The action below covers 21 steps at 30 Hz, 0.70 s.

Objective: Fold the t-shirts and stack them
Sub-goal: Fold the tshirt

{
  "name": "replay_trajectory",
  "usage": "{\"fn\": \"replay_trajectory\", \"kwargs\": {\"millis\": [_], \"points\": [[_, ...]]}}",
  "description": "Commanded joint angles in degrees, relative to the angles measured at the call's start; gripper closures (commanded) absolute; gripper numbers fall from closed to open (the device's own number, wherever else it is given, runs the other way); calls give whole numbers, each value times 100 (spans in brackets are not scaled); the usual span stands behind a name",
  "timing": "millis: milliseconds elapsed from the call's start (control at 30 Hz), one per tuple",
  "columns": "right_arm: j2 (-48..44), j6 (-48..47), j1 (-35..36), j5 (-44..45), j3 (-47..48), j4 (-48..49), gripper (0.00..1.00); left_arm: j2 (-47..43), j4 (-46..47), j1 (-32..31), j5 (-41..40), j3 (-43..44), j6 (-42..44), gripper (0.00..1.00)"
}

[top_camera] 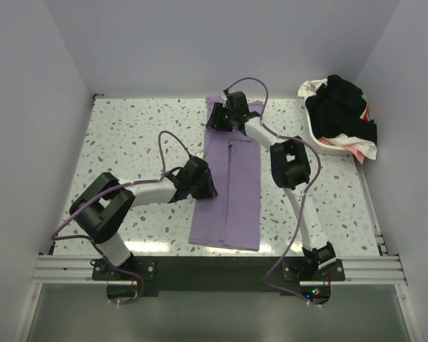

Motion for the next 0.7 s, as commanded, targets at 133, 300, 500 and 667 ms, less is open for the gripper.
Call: {"fn": "replay_trajectory", "kwargs": {"millis": [133, 300, 500, 667], "points": [[660, 879, -39, -262, 790, 246, 47, -319, -39, -32, 153, -358, -246, 69], [1126, 1187, -39, -438, 1327, 299, 47, -451, 216, -76, 224, -552, -352, 69], [1118, 1346, -65, -684, 1407, 580, 46, -548, 199, -85, 232, -526, -265, 68], [408, 1109, -126, -885, 1424, 484, 45, -749, 58, -23, 154, -43, 104, 61]]}}
